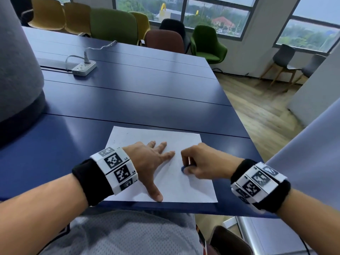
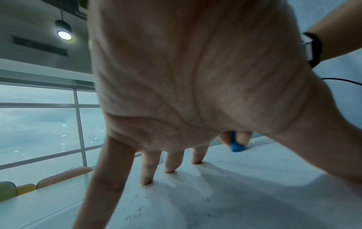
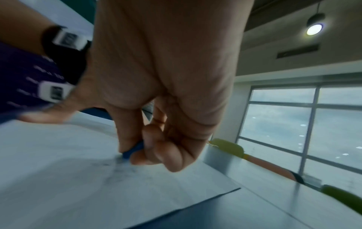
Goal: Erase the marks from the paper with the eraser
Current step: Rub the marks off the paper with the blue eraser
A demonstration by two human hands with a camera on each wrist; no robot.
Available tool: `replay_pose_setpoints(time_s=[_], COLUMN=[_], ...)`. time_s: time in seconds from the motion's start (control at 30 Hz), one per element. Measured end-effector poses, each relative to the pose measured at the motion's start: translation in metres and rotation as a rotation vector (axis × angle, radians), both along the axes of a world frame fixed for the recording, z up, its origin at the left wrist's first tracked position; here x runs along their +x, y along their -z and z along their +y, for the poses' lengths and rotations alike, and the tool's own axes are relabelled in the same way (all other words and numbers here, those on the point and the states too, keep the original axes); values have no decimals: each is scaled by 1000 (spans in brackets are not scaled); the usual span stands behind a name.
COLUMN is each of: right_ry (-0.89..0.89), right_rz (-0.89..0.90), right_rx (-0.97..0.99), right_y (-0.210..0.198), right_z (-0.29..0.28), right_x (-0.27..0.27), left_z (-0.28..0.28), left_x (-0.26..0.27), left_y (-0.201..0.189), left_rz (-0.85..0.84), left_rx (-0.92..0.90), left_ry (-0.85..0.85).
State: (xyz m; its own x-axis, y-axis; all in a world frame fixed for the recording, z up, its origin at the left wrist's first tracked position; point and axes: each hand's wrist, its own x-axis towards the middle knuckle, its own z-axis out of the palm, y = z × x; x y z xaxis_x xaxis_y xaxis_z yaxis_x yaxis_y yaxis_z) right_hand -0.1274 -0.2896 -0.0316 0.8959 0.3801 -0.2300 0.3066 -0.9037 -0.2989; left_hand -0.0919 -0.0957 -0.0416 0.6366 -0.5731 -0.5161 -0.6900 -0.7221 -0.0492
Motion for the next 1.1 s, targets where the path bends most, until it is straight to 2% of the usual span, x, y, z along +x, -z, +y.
replay_pose_setpoints(time_s=[0.07,0.23,0.3,0.43,0.53,0.67,0.87,1.0,1.1], right_ry=[87,339,388,358,443,489,573,616,526], right_rz=[-61,-109,-128,-75,-93,-18,-99,-32,-135], right_rx=[-19,152,158,-28,25,-53,96,-44,-107], right_y=[-2,-20,-20,-1,-1,-1,-14,-3,-5], right_z=[-12,-46,-50,-45,-54,-63,-66,-71,-63], right_x=[18,46,48,43,46,47,70,86,89], left_z=[0,4,4,5,6,8,8,11,13], left_x=[1,8,8,7,6,5,6,9,13], left_y=[-1,-5,-4,-3,-4,-4,-10,-7,-9], left_rz=[7,10,10,3,4,16,57,71,84], left_rx=[-7,-48,-58,-61,-46,-44,-37,-57,-71], left_ry=[-4,-19,-23,-28,-29,-25,-27,-35,-55])
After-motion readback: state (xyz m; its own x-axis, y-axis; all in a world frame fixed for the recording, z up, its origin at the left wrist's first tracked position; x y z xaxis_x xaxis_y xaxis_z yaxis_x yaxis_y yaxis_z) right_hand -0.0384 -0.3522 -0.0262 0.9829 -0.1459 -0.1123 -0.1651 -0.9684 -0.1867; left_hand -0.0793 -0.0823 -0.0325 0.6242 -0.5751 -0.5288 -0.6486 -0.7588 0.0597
